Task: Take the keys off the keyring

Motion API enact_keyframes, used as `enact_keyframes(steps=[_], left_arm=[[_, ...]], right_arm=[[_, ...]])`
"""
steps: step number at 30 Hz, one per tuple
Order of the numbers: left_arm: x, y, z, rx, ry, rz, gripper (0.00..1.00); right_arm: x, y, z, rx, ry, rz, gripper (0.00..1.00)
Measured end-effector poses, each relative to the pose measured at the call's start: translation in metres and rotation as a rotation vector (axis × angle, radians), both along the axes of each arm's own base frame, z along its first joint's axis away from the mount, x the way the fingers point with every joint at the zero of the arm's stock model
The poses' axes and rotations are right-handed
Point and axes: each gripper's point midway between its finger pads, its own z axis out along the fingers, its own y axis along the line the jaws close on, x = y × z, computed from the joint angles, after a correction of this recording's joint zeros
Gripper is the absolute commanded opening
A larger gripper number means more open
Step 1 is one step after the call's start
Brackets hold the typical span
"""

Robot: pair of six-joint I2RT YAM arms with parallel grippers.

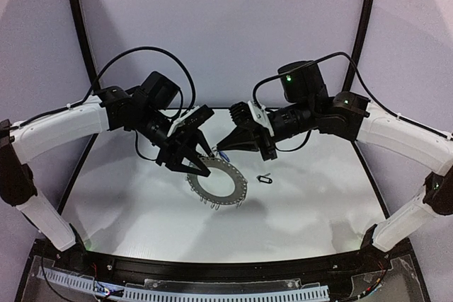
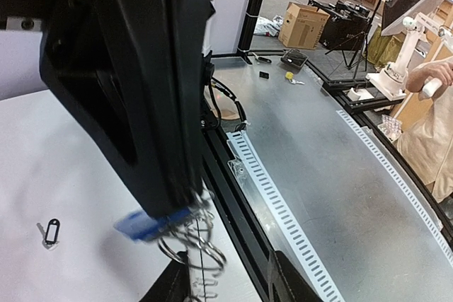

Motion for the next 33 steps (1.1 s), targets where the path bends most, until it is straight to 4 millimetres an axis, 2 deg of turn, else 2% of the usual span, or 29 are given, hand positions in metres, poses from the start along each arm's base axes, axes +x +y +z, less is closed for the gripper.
enact_keyframes(steps=[5,11,12,13,21,33], left_arm=[[-0.003,0.004,0.003,-0.009,-0.004,0.009,0.29],[0.002,-0.001,0.01,-0.042,-0.002,0.037,0.22],[0.002,-0.002,0.01,-0.045,-0.002,0.04,0.09],[0.004,-0.004,0.01,-0.05,0.005,0.048,0.03],[0.015,-0.009,0.006,-0.049,0.026,0.123,0.01],[0.044,-0.009,0.004,-0.032,0.077,0.387,0.01]], right_arm=[[-0.001,-0.003,0.01,0.025,-0.013,-0.009,0.0],[-0.002,-0.003,0.01,0.027,0.004,-0.008,0.0],[-0.002,-0.003,0.009,0.026,0.006,-0.008,0.0],[-0.002,-0.003,0.008,0.024,0.008,-0.009,0.0],[0.0,-0.004,0.007,0.019,0.025,-0.021,0.0],[0.015,-0.002,-0.001,-0.019,-0.011,-0.131,0.0]])
